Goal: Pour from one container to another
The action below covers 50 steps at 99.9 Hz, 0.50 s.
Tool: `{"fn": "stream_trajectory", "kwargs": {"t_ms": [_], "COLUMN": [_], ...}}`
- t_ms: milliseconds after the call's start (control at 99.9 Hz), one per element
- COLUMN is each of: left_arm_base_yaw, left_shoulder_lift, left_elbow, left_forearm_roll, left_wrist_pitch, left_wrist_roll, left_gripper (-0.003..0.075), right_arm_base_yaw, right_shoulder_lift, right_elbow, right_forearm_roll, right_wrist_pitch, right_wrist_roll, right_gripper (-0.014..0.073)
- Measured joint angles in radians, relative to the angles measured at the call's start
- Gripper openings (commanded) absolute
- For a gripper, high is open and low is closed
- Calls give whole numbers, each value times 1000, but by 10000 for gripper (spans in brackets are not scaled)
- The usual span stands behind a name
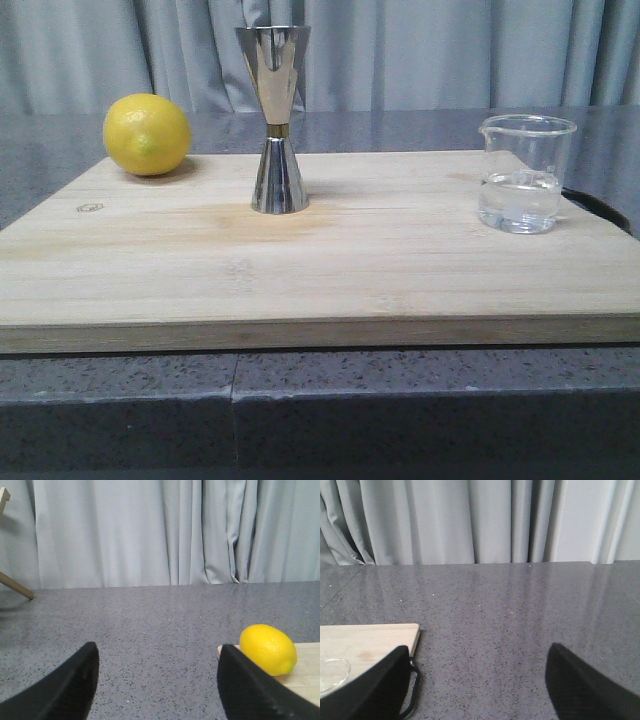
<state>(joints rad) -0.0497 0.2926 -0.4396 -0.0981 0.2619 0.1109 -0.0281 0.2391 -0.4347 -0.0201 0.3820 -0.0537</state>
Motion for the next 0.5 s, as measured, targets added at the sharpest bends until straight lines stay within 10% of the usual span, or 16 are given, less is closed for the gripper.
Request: {"fn": "stream_trajectory", "kwargs": {"t_ms": [501], "left_arm_base_yaw": [0], "left_shoulder_lift": [21], "left_elbow": [-23], "left_forearm_roll": [0], "left_wrist_pitch": [65], "left_wrist_roll": [0], "left_gripper": [387], "right_arm_base_yaw": [0], "right_shoulder_lift": [48], "right_elbow": [-39], "right_forearm_roll": [51], "right_wrist_pitch": [105], "right_wrist_roll": [0], "right_gripper": [492]}}
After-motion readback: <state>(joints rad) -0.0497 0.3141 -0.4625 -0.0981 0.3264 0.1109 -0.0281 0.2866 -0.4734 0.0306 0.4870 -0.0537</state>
